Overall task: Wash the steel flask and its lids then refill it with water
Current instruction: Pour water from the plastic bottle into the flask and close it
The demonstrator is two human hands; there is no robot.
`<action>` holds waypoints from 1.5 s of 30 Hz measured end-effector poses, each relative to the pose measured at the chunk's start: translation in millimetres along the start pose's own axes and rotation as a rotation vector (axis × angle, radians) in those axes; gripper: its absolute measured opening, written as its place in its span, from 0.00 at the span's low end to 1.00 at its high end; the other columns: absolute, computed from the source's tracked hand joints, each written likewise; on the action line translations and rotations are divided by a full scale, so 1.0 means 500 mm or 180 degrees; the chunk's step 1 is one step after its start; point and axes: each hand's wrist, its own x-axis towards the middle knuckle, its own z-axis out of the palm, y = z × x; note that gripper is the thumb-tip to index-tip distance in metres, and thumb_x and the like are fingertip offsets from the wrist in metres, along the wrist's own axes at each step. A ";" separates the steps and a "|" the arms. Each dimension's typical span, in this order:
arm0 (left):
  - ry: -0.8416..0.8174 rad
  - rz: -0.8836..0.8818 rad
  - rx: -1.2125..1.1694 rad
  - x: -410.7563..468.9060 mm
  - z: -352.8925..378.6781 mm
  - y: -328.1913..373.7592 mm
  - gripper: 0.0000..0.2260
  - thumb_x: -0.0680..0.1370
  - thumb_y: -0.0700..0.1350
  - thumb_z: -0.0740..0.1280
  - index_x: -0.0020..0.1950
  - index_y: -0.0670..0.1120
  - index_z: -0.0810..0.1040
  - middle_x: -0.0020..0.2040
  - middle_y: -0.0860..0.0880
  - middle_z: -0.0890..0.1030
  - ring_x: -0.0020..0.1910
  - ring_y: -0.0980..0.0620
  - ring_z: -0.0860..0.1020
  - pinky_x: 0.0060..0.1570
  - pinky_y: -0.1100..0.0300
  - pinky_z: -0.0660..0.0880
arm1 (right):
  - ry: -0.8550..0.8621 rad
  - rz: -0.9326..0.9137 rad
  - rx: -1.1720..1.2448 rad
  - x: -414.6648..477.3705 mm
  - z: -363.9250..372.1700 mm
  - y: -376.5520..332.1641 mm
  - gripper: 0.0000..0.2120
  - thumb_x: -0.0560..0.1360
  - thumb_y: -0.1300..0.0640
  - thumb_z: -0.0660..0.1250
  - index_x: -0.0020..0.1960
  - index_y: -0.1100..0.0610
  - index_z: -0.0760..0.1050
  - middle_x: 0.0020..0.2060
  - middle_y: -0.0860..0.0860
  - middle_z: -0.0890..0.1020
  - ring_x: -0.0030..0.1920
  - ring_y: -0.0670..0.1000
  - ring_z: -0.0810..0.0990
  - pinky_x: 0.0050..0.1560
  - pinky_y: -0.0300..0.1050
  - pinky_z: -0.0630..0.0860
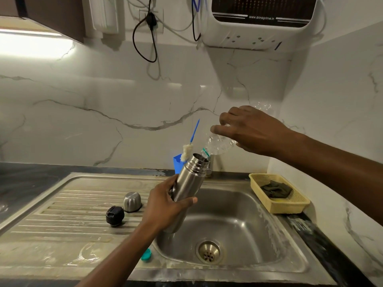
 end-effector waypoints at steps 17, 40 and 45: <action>0.0010 -0.0010 -0.0003 -0.007 0.008 -0.007 0.31 0.69 0.55 0.83 0.69 0.63 0.74 0.57 0.62 0.83 0.53 0.64 0.82 0.50 0.68 0.76 | 0.0173 -0.0037 -0.0020 -0.006 0.013 0.000 0.30 0.70 0.64 0.78 0.70 0.55 0.74 0.58 0.60 0.80 0.55 0.60 0.81 0.55 0.60 0.81; 0.0001 0.0054 0.0041 -0.010 0.012 -0.002 0.30 0.70 0.54 0.82 0.66 0.65 0.72 0.55 0.66 0.80 0.52 0.72 0.79 0.44 0.77 0.73 | 0.0155 -0.0041 -0.0125 -0.009 0.019 0.003 0.29 0.73 0.64 0.75 0.71 0.54 0.72 0.60 0.59 0.79 0.58 0.59 0.79 0.61 0.60 0.77; 0.0005 0.0072 0.0020 -0.011 0.014 -0.004 0.30 0.70 0.54 0.82 0.67 0.64 0.73 0.55 0.64 0.82 0.53 0.70 0.80 0.47 0.74 0.74 | 0.0139 -0.0058 -0.0147 -0.011 0.023 0.003 0.29 0.73 0.64 0.75 0.71 0.54 0.72 0.61 0.59 0.79 0.58 0.60 0.79 0.62 0.61 0.77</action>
